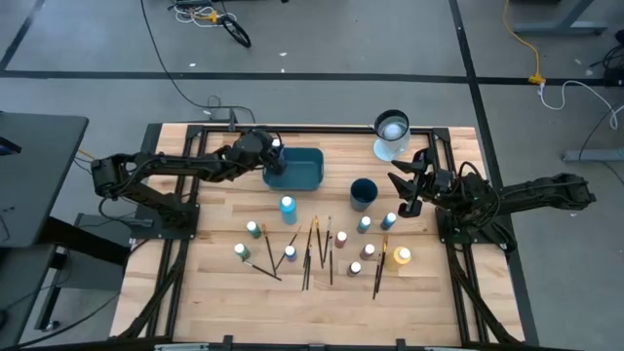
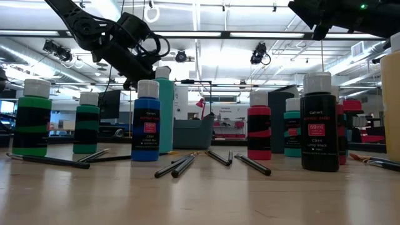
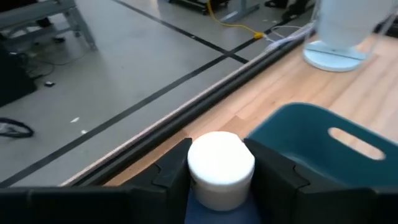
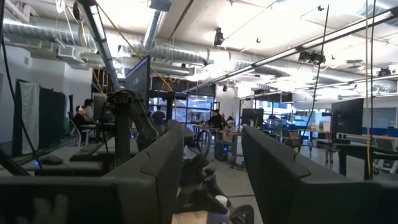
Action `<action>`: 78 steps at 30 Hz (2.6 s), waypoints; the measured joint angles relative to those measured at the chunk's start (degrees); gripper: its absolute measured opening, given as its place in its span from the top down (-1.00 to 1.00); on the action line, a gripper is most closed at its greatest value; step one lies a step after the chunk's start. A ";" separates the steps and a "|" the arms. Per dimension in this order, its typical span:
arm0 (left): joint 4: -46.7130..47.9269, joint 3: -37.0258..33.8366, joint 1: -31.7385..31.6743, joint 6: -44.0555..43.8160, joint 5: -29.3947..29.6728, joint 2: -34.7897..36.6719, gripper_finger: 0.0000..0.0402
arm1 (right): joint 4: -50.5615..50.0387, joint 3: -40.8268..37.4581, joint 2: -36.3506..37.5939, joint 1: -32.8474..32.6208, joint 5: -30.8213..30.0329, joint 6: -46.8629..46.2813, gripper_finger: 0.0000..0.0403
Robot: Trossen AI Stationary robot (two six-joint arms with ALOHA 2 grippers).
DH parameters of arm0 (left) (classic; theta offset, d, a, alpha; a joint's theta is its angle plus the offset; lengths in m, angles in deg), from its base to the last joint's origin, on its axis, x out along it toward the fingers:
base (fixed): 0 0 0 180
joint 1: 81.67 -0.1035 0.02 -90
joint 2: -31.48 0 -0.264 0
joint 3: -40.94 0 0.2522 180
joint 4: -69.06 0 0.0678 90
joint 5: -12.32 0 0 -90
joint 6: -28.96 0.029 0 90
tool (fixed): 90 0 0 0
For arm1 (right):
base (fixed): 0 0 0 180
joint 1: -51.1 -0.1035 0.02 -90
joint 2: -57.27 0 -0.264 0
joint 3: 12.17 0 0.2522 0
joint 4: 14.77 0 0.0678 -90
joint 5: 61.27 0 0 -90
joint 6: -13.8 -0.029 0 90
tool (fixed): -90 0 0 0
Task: Pick & Place Paint Supplies
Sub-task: Put the purple paint bottle into the blue bin, then put the blue paint bottle into the blue bin
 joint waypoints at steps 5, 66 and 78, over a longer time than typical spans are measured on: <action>0.28 0.00 0.05 0.44 2.55 0.01 0.09 | 0.01 0.00 0.00 0.00 0.07 0.00 0.18; 24.49 -0.13 6.59 10.57 -23.00 48.19 0.07 | -21.46 51.67 -66.54 1.73 12.53 -14.98 -0.17; 24.45 -0.13 6.59 10.57 -23.00 48.19 0.07 | -22.76 51.69 -69.18 3.54 18.53 -18.09 -0.13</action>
